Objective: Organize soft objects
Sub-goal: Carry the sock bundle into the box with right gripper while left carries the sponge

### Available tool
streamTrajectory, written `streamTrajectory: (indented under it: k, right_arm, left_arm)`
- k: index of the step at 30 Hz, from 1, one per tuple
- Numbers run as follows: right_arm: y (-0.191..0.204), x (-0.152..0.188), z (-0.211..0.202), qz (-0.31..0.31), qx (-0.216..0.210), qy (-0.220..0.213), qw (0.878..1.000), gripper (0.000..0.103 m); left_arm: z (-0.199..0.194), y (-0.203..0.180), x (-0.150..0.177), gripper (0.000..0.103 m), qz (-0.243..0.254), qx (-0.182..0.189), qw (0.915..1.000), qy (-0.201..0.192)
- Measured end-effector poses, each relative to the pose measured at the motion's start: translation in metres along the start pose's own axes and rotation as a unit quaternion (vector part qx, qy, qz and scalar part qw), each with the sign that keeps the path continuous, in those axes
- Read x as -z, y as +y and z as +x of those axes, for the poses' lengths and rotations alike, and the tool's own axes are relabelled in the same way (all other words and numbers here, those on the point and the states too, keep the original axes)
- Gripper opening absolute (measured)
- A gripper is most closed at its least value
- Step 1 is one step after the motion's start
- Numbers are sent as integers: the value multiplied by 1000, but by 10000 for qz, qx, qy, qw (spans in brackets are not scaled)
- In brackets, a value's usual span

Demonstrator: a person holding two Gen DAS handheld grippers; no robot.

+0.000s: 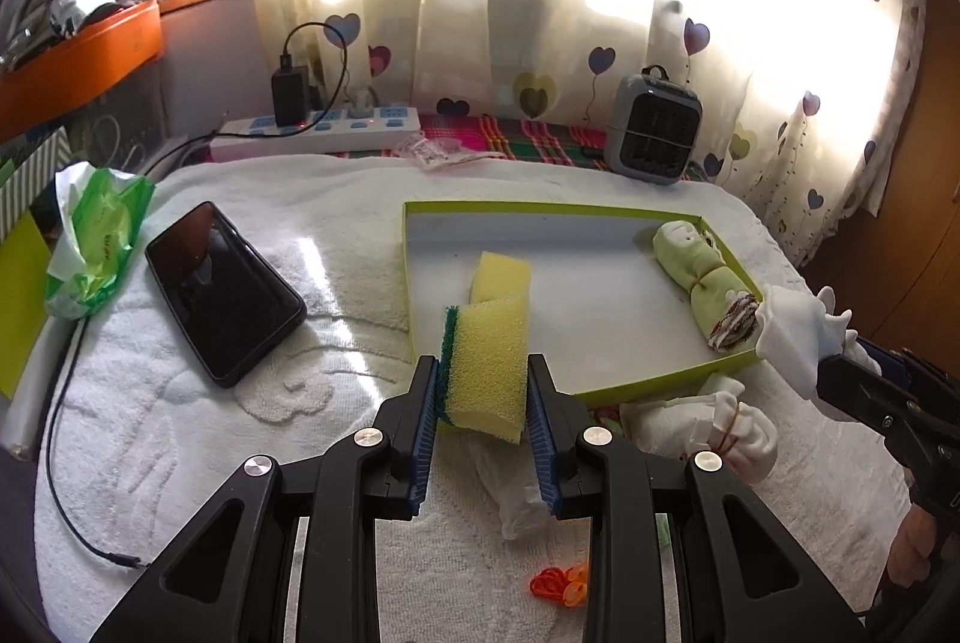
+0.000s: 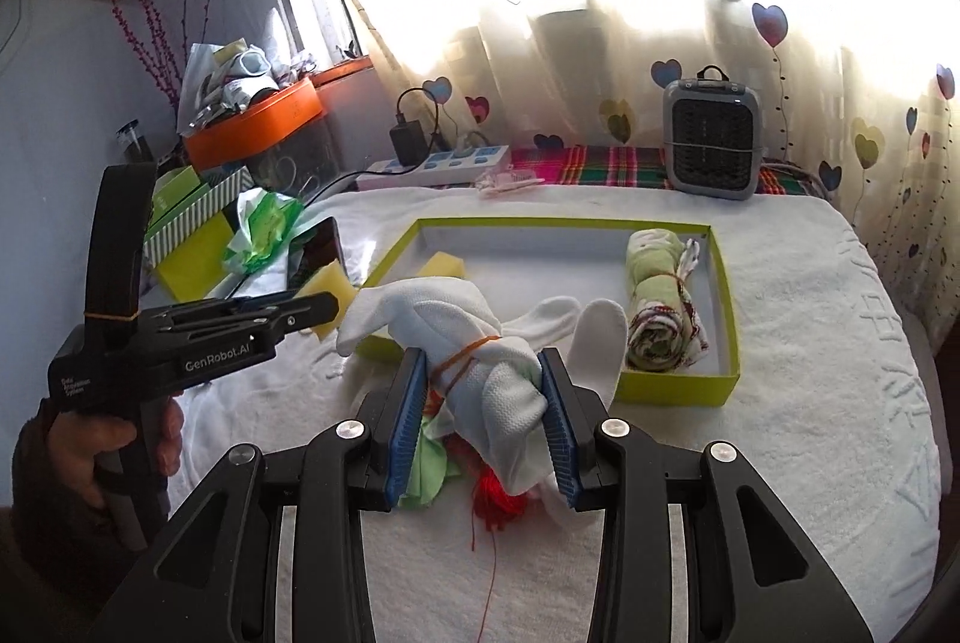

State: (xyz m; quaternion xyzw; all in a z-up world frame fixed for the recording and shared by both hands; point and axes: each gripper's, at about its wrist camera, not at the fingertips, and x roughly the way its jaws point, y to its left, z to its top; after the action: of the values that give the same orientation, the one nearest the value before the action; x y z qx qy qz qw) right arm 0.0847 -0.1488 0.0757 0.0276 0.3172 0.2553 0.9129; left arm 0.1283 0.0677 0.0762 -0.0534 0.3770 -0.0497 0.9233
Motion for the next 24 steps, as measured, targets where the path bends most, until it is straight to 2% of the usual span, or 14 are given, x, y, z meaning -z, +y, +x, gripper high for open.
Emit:
streamTrajectory:
  k: [13,24]
  right_arm:
    - [-22,-32,44,238,329,49,9992,38]
    - [-32,-51,97,130,396,345,9985,38]
  left_arm:
    - [36,-7,-10,26,135,-24,9997,221]
    - [61,-6,-12,26,139,-73,9990,417]
